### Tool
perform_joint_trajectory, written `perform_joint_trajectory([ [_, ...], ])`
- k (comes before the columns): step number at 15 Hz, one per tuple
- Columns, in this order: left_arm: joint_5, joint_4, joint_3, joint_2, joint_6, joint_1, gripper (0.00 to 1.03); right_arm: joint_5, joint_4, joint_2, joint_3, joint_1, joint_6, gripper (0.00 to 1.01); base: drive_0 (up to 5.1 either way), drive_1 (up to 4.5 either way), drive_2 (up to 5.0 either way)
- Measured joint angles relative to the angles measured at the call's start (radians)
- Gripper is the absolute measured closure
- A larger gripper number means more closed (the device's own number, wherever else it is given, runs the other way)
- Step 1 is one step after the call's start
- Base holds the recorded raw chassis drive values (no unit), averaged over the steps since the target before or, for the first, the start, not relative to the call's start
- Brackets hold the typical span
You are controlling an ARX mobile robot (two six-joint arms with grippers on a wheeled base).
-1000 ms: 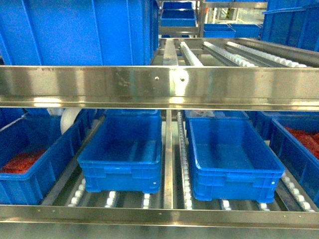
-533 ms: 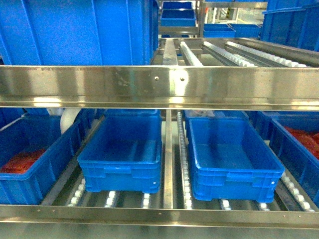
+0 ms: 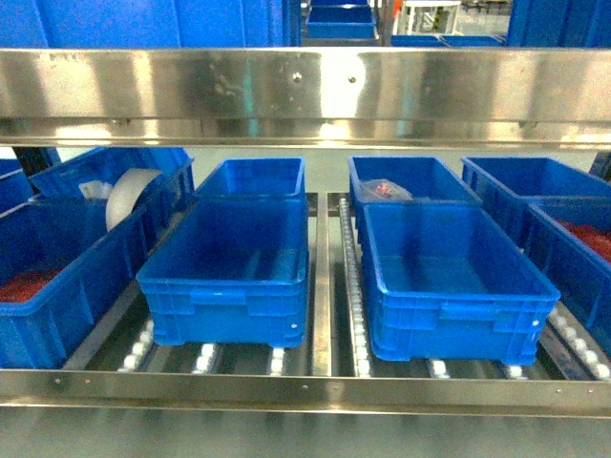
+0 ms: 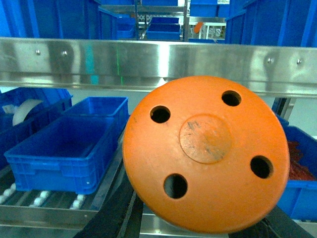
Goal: Sort blue parts and orange caps into right shelf containers
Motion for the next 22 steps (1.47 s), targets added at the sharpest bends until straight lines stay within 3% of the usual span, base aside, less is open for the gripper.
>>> perform_joint_trajectory([
  [22,0.000,-0.001,0.000,0.000,0.000,0.000,0.59,0.000,-0.001,0.000,0.000,0.000,0.006,0.60,0.0,0.00,0.0],
])
